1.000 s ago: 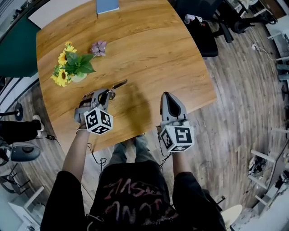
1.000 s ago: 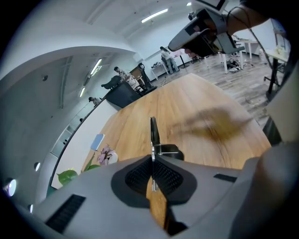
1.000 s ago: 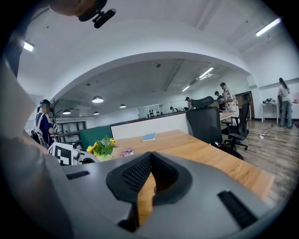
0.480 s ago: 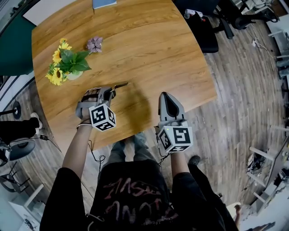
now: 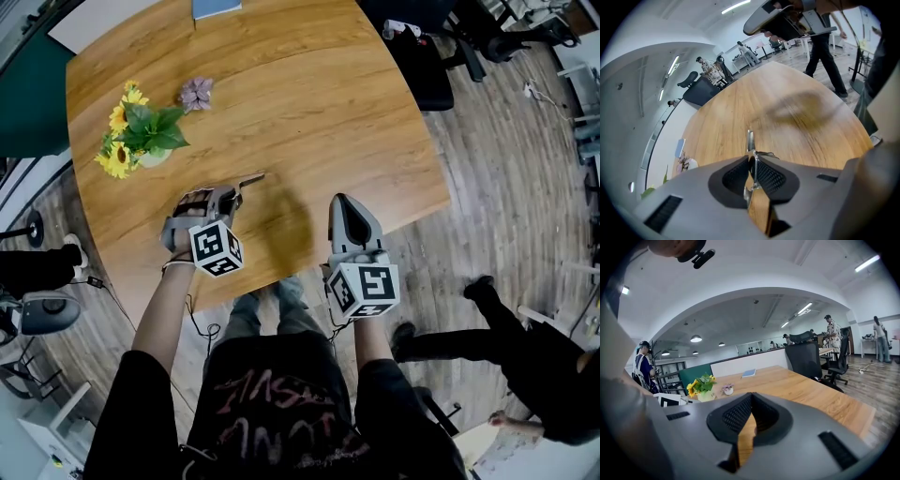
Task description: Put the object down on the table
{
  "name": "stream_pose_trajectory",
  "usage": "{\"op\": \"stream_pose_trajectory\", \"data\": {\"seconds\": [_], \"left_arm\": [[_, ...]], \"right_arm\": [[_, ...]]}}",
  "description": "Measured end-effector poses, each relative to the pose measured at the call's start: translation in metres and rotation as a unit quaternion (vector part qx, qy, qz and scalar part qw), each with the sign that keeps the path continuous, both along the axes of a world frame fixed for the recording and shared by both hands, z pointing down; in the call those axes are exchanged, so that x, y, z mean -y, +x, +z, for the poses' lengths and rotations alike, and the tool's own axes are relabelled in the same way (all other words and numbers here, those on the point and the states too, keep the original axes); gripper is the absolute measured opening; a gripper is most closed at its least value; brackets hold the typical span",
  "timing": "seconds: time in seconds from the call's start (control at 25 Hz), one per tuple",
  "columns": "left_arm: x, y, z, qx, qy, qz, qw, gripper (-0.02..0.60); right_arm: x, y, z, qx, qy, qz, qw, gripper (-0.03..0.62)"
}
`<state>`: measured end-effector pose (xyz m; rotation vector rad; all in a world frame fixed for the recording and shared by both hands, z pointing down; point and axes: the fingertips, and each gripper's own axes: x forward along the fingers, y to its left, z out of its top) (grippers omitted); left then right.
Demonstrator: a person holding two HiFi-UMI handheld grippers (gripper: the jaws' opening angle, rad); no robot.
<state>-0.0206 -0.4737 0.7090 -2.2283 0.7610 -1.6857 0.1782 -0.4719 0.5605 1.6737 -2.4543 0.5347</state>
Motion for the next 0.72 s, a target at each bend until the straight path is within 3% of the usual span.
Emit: {"op": "stream_pose_trajectory", "data": {"seconds": [0.52,0.72], "left_arm": [[-0.01,0.004,0.013,-0.018,-0.034,-0.015,0.9991,0.112],[-0.017,0.005,0.014,-0.027,-0.048,-0.021,0.9983,0.172]], "right_arm": [[-0.003,-0.001,-0.001,-0.003,0.0,-0.005,1.0,0.005],[-0.005,0.0,-0.005,-0.004,0.005,-0.005,1.0,0.005]]}}
